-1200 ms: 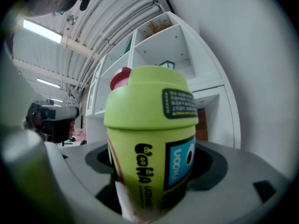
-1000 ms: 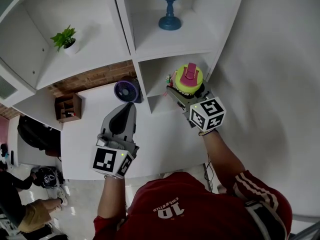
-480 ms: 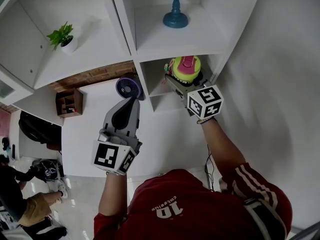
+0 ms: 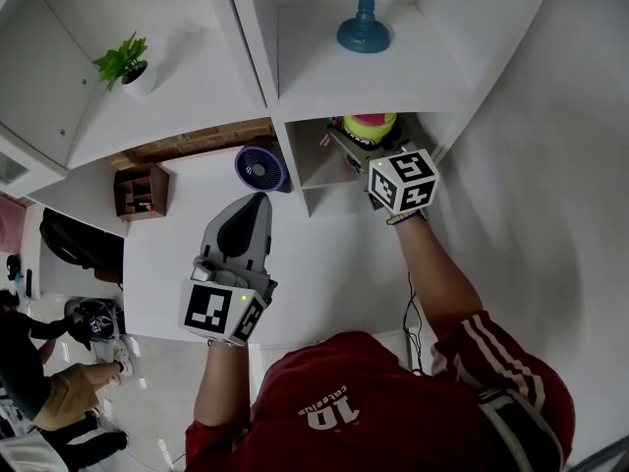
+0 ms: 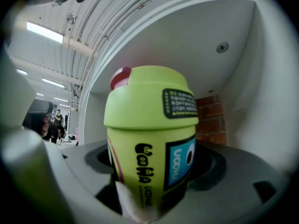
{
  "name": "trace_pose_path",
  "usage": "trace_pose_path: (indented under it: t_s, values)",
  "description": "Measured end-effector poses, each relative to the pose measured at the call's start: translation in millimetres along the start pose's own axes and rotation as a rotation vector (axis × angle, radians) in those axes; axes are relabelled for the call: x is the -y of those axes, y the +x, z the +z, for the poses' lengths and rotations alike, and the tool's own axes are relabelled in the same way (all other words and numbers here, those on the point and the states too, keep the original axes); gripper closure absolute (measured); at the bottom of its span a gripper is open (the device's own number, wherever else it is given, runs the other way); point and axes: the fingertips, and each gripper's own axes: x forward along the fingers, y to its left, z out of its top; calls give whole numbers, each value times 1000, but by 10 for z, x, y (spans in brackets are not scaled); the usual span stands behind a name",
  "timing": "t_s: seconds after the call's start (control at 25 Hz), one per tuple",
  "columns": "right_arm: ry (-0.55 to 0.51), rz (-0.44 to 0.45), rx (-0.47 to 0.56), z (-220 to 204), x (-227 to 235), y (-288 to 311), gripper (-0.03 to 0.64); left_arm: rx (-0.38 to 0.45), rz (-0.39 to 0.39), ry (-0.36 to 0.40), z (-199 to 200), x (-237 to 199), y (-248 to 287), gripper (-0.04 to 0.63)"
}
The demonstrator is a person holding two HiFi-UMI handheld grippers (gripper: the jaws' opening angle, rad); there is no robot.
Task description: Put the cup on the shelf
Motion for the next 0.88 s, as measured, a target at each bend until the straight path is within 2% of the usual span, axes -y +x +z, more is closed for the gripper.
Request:
trace_pose_path:
  t_s: [0.88]
  values:
    - [0, -4, -52, -291, 81, 232, 199, -20, 37, -24, -40, -124, -46, 597]
